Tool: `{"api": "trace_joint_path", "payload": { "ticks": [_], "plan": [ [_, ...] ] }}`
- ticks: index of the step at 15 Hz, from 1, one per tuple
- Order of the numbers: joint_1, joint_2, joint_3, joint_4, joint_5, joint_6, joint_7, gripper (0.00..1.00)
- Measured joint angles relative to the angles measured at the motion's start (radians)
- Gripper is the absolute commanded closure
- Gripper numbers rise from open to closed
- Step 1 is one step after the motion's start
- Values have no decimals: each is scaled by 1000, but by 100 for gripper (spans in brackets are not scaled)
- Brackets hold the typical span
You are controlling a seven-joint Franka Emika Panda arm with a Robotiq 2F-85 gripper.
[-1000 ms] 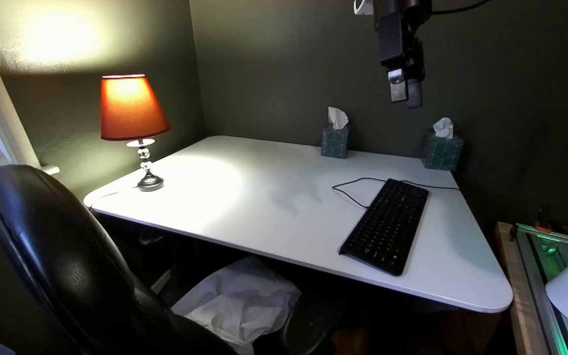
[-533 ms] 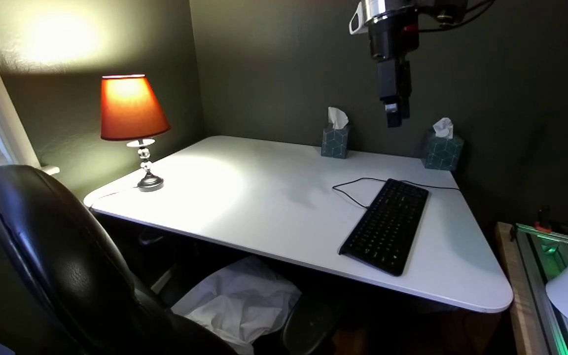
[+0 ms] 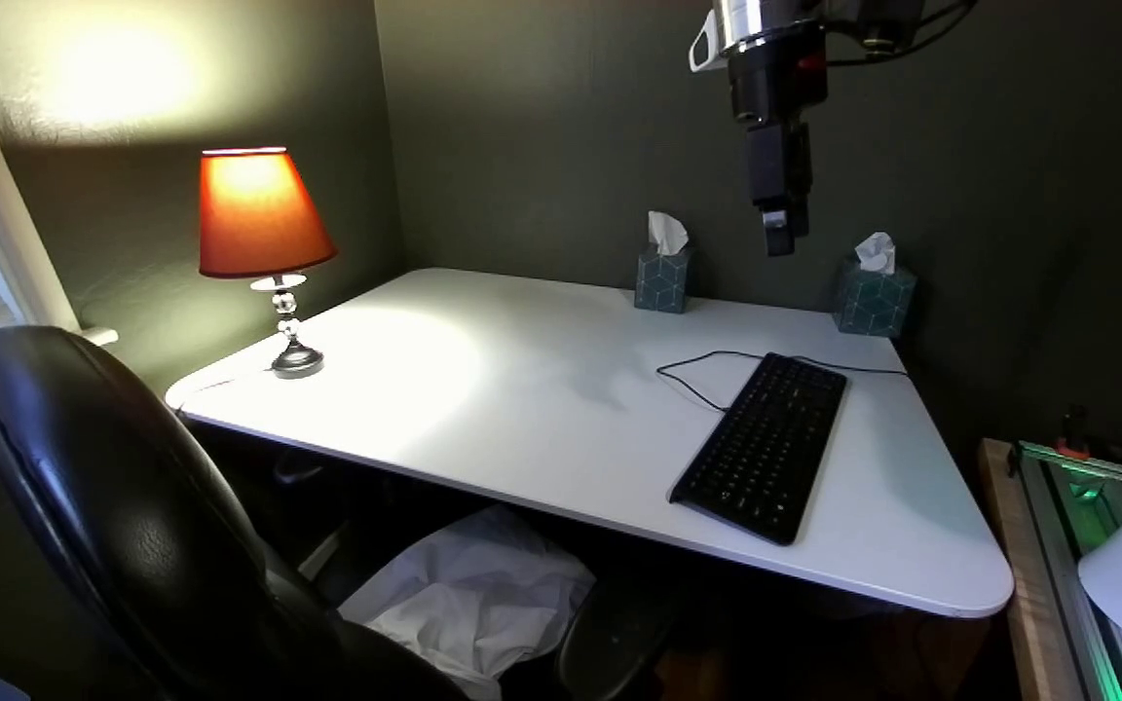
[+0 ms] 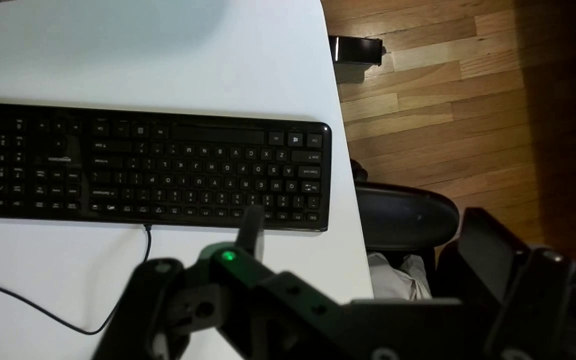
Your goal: Press a key on the keyboard
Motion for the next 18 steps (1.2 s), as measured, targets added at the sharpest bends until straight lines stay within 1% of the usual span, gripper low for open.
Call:
{"api": "trace_joint_path", "payload": {
  "ticks": [4,7,13,18],
  "plan": [
    [0,11,0,-15,-70,3,-31,0],
    [0,28,-5,-53,-99,36,-53,0],
    [-14,96,-34,-118,-107,118,-68,0],
    [-36,173,-65,-124,-108,162,-98,0]
  ]
}}
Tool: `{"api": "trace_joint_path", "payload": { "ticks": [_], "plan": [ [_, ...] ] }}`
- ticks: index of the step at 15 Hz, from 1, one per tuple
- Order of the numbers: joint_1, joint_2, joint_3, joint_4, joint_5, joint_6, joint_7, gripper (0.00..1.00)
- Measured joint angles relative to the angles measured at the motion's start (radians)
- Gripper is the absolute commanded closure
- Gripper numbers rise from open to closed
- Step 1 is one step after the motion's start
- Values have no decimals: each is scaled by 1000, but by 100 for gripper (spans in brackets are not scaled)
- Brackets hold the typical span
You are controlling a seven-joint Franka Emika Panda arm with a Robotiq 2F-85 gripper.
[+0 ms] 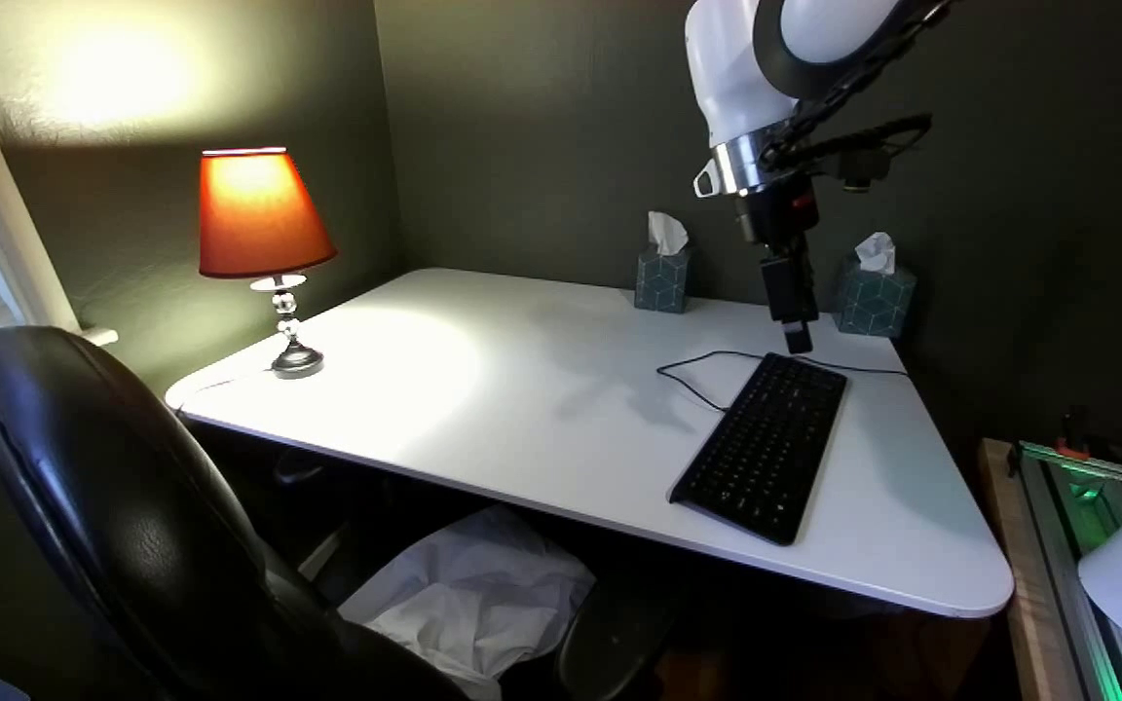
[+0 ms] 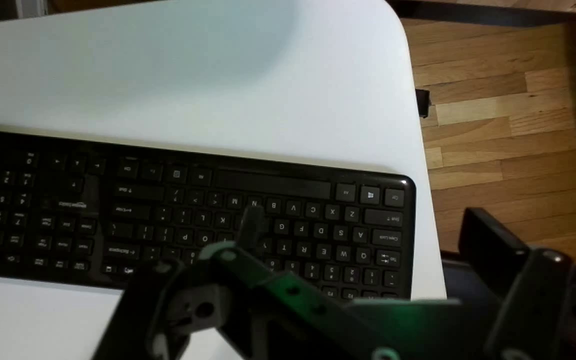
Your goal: Press a key on the keyboard
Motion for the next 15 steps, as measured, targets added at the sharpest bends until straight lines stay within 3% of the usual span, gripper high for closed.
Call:
{"api": "trace_joint_path", "payload": {
  "ticks": [7,8,15],
  "plan": [
    [0,9,0,8,0,0,0,0],
    [-1,21,-1,10,0,0,-1,22],
    [-15,150,-16,48,0,1,-34,73]
  ]
}}
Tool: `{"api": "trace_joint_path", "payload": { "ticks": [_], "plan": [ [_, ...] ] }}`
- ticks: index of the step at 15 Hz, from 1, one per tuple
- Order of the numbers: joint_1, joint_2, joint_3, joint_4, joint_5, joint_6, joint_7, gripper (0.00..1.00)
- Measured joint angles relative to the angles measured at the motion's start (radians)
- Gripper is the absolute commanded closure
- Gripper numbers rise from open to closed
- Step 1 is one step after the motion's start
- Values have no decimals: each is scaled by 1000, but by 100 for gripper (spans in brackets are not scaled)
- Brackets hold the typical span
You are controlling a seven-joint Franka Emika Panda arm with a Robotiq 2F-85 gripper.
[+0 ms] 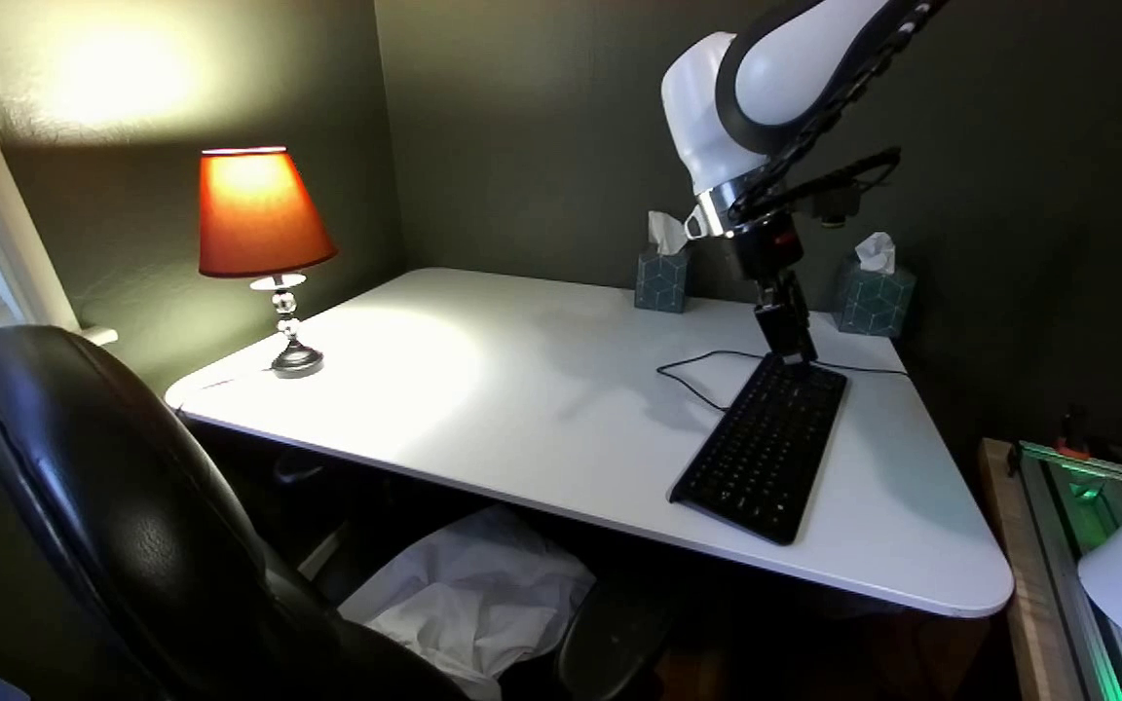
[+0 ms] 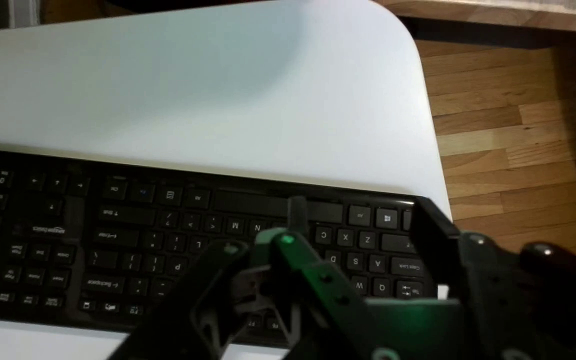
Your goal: Press a key on the keyboard
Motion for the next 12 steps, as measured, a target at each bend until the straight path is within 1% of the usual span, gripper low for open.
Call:
{"api": "trace_joint_path", "payload": {
  "ticks": [3,4,9,12],
  "plan": [
    [-8,50,-4,20,0,0,-6,96],
    [-12,66,-5,27,0,0,-8,100],
    [-28,142,-18,55,0,6,-23,100],
    [-30,182,-20,69,0,29,-29,100]
  ]
}}
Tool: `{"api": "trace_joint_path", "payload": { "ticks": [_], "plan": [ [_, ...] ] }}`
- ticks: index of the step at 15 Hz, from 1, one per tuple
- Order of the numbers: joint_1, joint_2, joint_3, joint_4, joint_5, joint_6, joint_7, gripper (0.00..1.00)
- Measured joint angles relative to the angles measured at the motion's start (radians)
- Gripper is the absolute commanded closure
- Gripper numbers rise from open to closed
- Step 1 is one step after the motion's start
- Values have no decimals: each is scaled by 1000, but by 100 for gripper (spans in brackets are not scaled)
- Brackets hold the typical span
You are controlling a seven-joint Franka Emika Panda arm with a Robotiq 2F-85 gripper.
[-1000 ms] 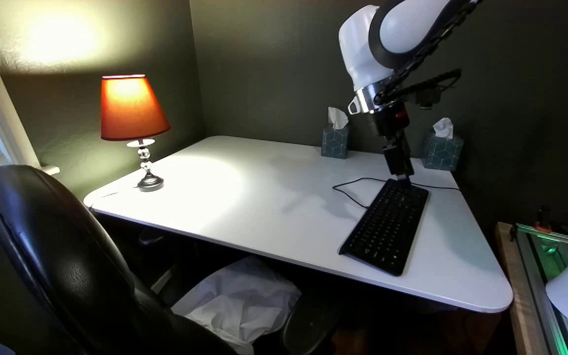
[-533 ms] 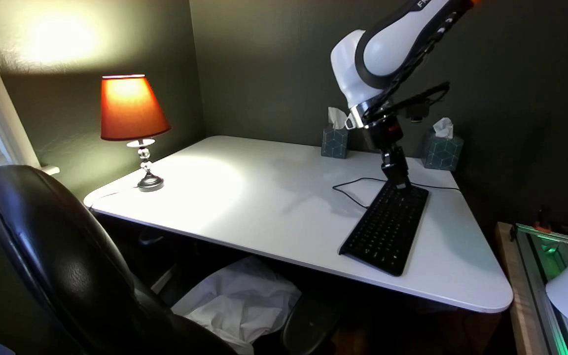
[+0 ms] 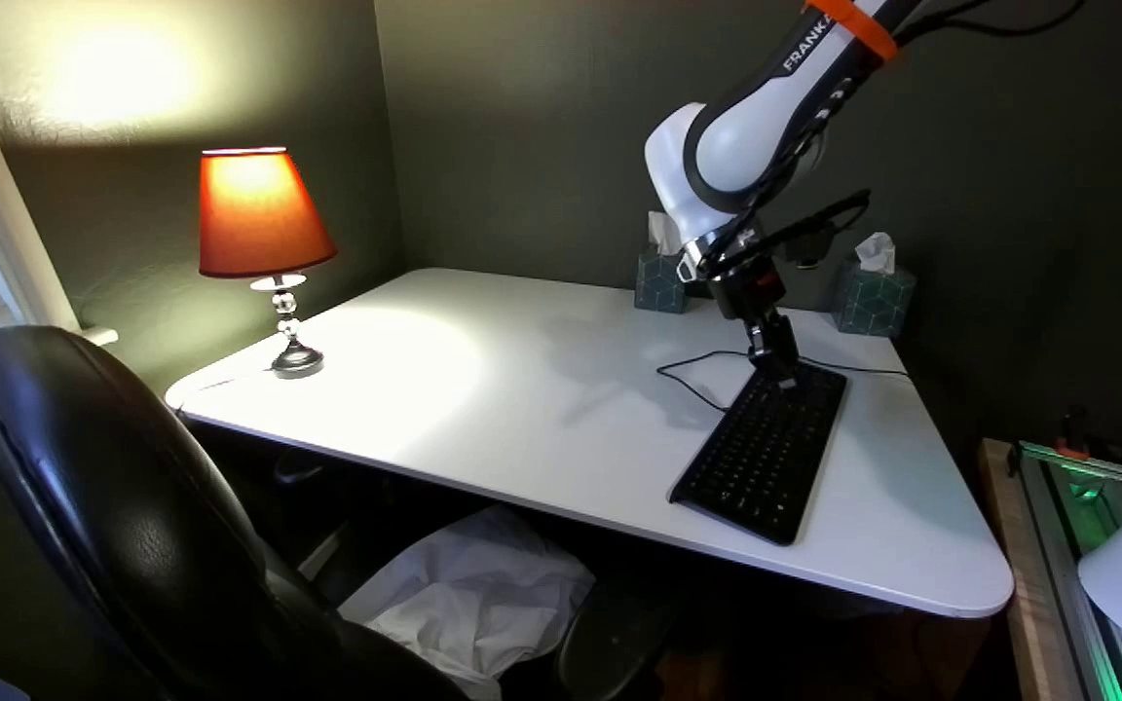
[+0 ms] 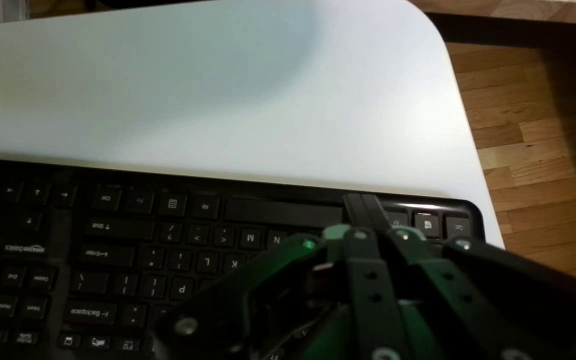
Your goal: Press a key on the keyboard
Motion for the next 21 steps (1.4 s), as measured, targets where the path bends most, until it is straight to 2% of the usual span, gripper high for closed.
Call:
{"api": "trace_joint_path", "payload": {
  "ticks": [5,12,21],
  "plan": [
    [0,68,0,29,0,42,-16,99],
    [0,97,0,51,0,42,-16,100],
    [0,211,3,128,0,42,-16,100]
  ]
}}
